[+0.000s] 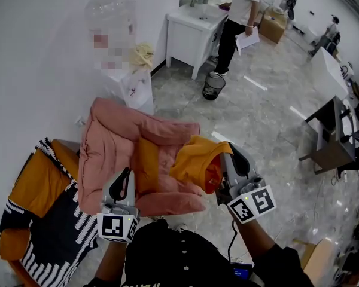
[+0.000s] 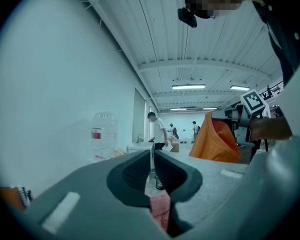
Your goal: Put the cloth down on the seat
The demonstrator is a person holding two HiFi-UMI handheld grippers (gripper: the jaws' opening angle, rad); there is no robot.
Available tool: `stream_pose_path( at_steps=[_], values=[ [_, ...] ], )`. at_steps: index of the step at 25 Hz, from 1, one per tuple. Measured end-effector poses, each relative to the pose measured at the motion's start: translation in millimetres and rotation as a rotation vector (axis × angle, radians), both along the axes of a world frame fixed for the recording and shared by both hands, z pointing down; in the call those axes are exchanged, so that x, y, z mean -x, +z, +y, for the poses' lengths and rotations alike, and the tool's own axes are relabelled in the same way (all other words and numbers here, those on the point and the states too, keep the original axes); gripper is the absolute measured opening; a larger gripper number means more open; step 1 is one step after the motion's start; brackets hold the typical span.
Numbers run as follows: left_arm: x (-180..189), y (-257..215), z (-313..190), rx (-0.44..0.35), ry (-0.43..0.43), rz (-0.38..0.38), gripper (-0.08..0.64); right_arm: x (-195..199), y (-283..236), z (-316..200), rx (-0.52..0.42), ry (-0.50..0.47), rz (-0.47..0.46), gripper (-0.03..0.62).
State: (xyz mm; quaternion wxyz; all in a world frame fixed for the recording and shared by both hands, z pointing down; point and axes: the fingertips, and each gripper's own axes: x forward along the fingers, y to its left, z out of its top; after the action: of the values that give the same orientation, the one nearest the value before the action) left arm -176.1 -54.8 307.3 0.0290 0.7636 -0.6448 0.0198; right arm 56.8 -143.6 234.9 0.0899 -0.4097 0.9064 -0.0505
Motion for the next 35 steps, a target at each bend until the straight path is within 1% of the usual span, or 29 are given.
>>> stream_pose_path(
  at_steps=[9,15,19,21,25,30,35],
  values=[
    [14.6,7.9,-40.5,0.028,0.056,0.007,0.025,25.2,16.3,-37.5,0.040,0.023,0.027,0.037],
    [18.7,25.8,-51.5,0.074,0.119,0.009,0.025,39.4,52.3,-47.7,0.105,0.052,0.072,0.037],
    [23.8,52.3,-66.5,0.098,0.127,0.007,0.025,52.7,91.1,-63.1,0.139,0.034,0.094,0.037],
    [20.6,70.2,-66.2,0.130,0.129,0.020,0.025,56.8,115.5,-65.6,0.167,0.021,0.117,0.037],
    [9.3,95.9,-59.5,0.191,0.132,0.018,0.025,65.8,160.7,-66.8,0.231,-0.008,0.170,0.038],
    [1.6,122.4,-69.6,0.228,0.110,0.031,0.025,76.0,222.0,-79.3,0.299,-0.053,0.223,0.038],
    [-2.5,160.3,-72.8,0.278,0.090,0.033,0.025,86.6,286.5,-92.4,0.325,-0.098,0.269,0.038]
  ],
)
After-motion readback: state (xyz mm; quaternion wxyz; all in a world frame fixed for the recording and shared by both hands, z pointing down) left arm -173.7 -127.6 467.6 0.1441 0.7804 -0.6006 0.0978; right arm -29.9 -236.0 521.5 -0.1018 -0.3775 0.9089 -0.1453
